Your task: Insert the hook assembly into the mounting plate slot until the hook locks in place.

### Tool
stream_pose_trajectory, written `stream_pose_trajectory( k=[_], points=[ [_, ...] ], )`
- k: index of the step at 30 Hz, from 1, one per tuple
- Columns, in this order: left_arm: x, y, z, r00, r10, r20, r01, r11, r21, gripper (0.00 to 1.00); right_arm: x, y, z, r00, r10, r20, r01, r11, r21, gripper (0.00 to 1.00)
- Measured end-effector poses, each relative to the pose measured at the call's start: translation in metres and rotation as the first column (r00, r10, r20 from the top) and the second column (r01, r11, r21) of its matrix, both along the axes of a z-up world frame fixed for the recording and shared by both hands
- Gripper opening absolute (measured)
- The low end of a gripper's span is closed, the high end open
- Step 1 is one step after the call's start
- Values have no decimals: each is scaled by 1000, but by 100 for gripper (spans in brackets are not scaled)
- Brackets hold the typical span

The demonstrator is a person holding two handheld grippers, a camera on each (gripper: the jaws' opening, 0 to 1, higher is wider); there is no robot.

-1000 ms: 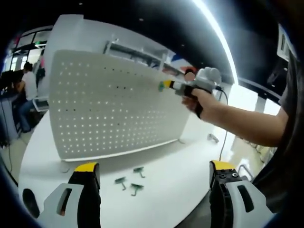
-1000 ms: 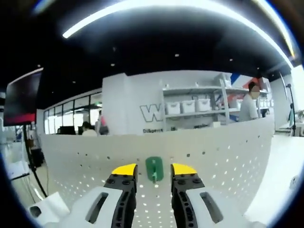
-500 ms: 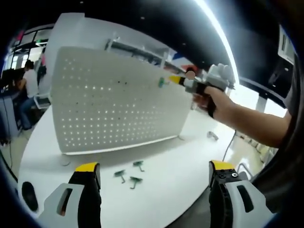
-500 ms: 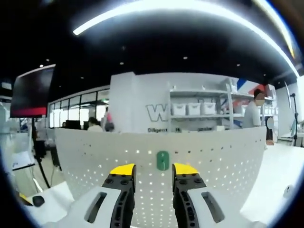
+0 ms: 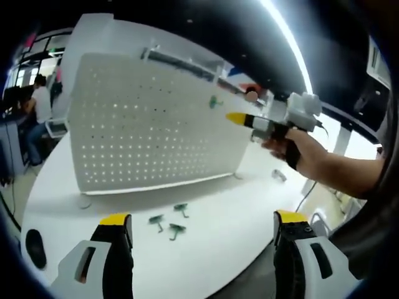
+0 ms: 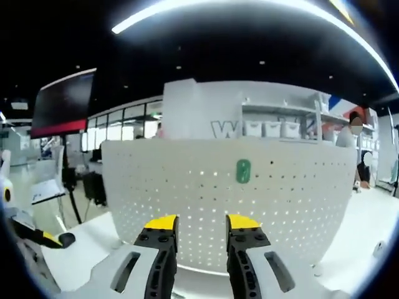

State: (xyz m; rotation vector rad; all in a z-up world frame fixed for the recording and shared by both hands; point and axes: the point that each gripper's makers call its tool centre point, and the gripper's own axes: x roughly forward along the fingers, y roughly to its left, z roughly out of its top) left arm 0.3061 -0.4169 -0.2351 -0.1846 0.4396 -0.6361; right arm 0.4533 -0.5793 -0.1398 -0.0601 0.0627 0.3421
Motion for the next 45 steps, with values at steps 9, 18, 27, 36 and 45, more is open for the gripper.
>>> stream_pose_trajectory(
  k=[9, 18, 27, 36, 45],
  points=[
    [-3, 0, -4, 1000, -2, -20, 1, 1000, -9, 95, -34, 25, -40, 992, 88, -91, -91, 995, -35, 29],
    [-7, 0, -12, 999, -6, -40, 6, 1000, -6, 95, -73, 42, -87, 968, 162, -192, -180, 981, -78, 29],
    [-7, -1, -16, 999, -8, -51, 8, 1000, -4, 94, -97, 51, -124, 935, 212, -285, -249, 963, -99, 29],
    [-6, 1, -21, 998, -4, -64, 5, 1000, 3, 94, -109, 76, -174, 865, 315, -391, -404, 899, -169, 29],
    [-2, 6, -26, 997, 4, -82, -3, 1000, 10, 94, -92, 93, -210, 821, 336, -463, -461, 867, -189, 29]
  ],
)
